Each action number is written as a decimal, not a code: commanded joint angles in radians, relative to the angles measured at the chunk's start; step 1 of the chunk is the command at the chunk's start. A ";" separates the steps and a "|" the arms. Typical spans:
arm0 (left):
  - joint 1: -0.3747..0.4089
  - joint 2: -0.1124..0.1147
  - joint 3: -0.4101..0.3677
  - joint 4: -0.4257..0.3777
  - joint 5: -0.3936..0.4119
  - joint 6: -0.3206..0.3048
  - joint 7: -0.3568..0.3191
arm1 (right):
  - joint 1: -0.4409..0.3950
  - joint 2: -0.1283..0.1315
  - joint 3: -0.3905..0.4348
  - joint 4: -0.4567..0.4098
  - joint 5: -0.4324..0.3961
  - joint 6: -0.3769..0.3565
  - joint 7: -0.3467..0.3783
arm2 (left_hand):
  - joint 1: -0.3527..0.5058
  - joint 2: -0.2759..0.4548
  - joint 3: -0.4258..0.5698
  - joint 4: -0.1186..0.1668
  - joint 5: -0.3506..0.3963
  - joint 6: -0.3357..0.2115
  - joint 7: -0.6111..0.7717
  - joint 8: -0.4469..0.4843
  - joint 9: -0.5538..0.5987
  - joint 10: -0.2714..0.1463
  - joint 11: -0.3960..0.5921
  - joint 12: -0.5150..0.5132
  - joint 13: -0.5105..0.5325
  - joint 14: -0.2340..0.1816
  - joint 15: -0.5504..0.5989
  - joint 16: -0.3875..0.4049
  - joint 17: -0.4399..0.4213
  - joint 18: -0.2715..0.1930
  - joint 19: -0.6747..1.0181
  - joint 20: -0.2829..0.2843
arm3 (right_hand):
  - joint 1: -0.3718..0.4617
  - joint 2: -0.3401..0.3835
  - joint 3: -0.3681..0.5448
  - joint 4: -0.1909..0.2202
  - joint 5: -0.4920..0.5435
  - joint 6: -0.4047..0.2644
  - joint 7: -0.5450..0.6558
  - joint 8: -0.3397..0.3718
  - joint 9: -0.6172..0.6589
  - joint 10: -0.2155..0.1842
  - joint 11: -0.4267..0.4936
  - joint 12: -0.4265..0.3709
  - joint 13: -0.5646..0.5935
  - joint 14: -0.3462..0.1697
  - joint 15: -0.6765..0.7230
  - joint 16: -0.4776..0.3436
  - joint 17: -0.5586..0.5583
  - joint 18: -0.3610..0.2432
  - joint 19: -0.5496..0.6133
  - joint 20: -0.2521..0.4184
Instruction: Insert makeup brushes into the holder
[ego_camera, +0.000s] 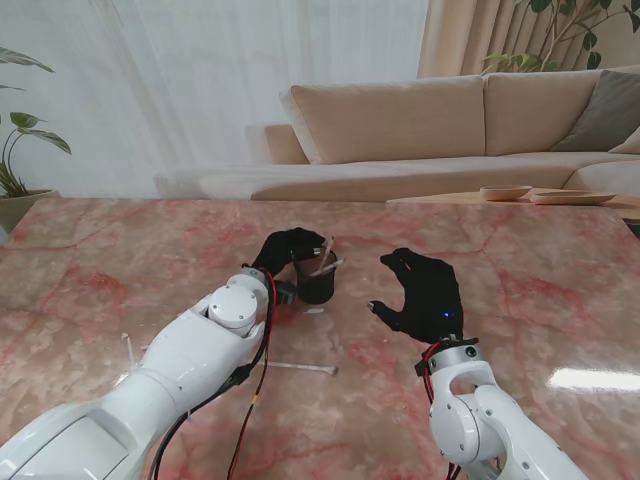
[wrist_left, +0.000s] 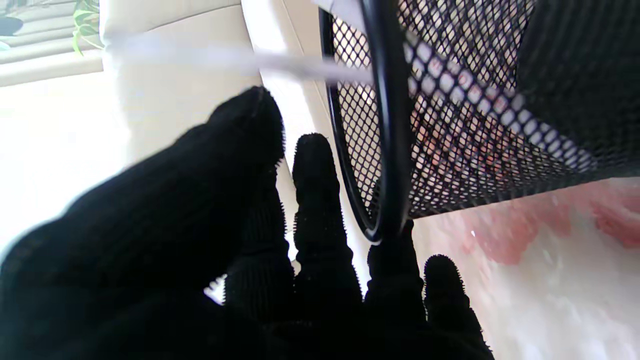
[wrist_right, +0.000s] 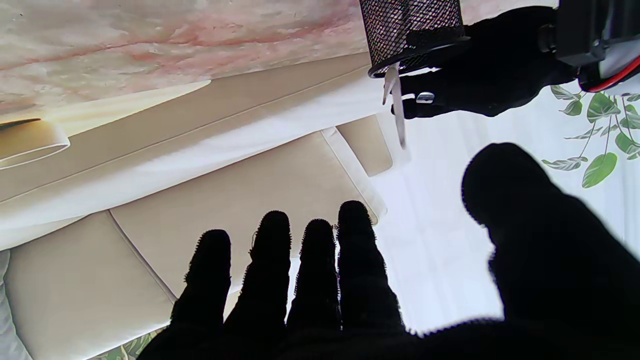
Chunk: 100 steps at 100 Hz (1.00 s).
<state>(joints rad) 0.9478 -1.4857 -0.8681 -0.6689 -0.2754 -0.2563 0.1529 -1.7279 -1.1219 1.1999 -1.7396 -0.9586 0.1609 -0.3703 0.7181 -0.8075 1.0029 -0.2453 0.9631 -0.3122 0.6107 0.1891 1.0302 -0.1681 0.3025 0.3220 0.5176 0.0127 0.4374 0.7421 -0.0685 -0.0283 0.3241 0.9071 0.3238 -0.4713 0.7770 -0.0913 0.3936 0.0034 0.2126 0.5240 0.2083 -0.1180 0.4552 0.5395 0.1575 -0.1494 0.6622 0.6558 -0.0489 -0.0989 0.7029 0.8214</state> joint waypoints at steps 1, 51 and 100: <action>0.004 0.009 0.003 -0.009 0.008 0.004 -0.007 | -0.004 -0.003 -0.002 0.007 0.005 -0.001 0.009 | -0.039 0.022 0.042 0.029 -0.031 0.014 -0.046 0.020 -0.038 -0.021 0.036 -0.037 -0.033 -0.046 -0.016 -0.014 -0.018 -0.054 -0.032 0.035 | -0.043 0.008 0.023 0.013 0.010 -0.003 0.010 -0.011 0.003 0.009 0.006 0.012 -0.033 -0.001 0.009 0.016 -0.002 -0.007 -0.023 0.022; 0.099 0.128 -0.033 -0.273 0.022 0.032 -0.081 | -0.005 -0.002 -0.010 0.004 0.000 -0.001 0.011 | -0.220 0.074 -0.085 0.074 -0.225 0.156 -0.258 0.038 -0.313 0.078 -0.020 -0.073 -0.184 -0.046 -0.209 -0.208 -0.006 -0.034 -0.097 -0.054 | -0.040 0.001 0.015 0.012 0.016 -0.005 0.010 -0.014 0.066 0.014 -0.010 -0.006 -0.002 0.011 0.014 0.017 0.022 0.011 -0.029 0.017; 0.318 0.330 -0.200 -0.659 0.317 0.016 -0.296 | -0.031 0.007 0.003 -0.030 -0.011 -0.013 0.062 | -0.226 0.373 -0.715 0.153 -0.500 0.284 -0.474 -0.056 -0.718 0.095 -0.097 -0.123 -0.361 -0.093 -0.359 -0.401 0.044 -0.075 -0.246 -0.484 | -0.121 0.027 -0.083 0.041 -0.019 0.012 -0.030 -0.051 0.128 0.033 -0.186 -0.181 0.096 0.038 -0.361 -0.232 0.041 0.027 -0.131 -0.068</action>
<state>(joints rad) 1.2283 -1.1893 -1.0574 -1.3033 0.0373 -0.2258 -0.1325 -1.7454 -1.1178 1.2015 -1.7636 -0.9731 0.1527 -0.3326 0.4874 -0.4851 0.3736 -0.1294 0.4945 -0.0320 0.1493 0.1553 0.3603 -0.0536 0.2242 0.2186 0.2005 -0.0245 0.1082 0.3619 -0.0373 -0.0533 0.1216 0.4726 0.2615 -0.4584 0.7146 -0.0913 0.3939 0.0038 0.2100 0.4866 0.3272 -0.0983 0.2920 0.3806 0.2253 -0.1125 0.3340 0.4666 0.0105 -0.0772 0.6113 0.7757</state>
